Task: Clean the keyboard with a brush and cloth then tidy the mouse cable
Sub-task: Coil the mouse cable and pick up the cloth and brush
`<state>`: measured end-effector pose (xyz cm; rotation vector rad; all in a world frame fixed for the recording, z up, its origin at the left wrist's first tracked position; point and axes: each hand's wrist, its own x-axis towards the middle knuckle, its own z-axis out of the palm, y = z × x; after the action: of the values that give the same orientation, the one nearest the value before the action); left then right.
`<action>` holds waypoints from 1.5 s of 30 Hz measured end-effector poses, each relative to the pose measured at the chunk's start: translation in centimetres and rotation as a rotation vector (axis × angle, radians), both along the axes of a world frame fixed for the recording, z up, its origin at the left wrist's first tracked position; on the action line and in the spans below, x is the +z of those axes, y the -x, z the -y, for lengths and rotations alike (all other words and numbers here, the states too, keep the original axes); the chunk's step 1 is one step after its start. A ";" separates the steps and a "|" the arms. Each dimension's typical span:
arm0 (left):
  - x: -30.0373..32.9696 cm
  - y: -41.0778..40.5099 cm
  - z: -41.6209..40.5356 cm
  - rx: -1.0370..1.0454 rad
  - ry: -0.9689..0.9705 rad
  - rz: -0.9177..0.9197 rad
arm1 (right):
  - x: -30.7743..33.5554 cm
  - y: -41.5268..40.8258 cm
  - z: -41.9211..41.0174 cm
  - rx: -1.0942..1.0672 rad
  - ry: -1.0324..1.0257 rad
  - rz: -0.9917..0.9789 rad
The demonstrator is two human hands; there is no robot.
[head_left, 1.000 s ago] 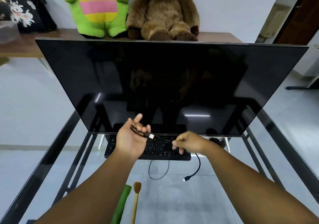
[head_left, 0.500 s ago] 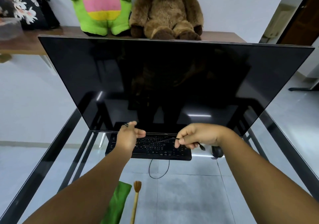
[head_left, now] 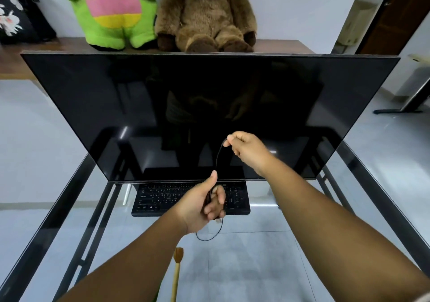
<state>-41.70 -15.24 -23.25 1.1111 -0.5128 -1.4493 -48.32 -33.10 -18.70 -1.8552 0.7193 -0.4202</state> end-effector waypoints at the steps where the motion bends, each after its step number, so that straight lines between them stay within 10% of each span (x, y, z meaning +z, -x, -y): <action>1: 0.4 -0.1 0.0 0.031 0.032 -0.043 | -1.0 0.1 0.3 -0.035 0.052 -0.028; 13: 1.9 -2.3 -0.1 0.268 0.062 -0.349 | -4.5 2.9 0.2 0.256 0.844 -0.329; 26: 3.0 -1.9 0.3 0.289 0.103 -0.475 | -2.5 4.0 -1.5 0.124 -0.352 -0.014; 45: 3.3 -1.4 1.1 0.221 0.161 -0.546 | -0.3 3.9 -2.4 0.481 -0.414 -0.076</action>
<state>-40.28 -16.36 -19.98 0.5851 -0.1108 -1.4123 -52.23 -30.70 -19.04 -1.5829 0.3523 0.1070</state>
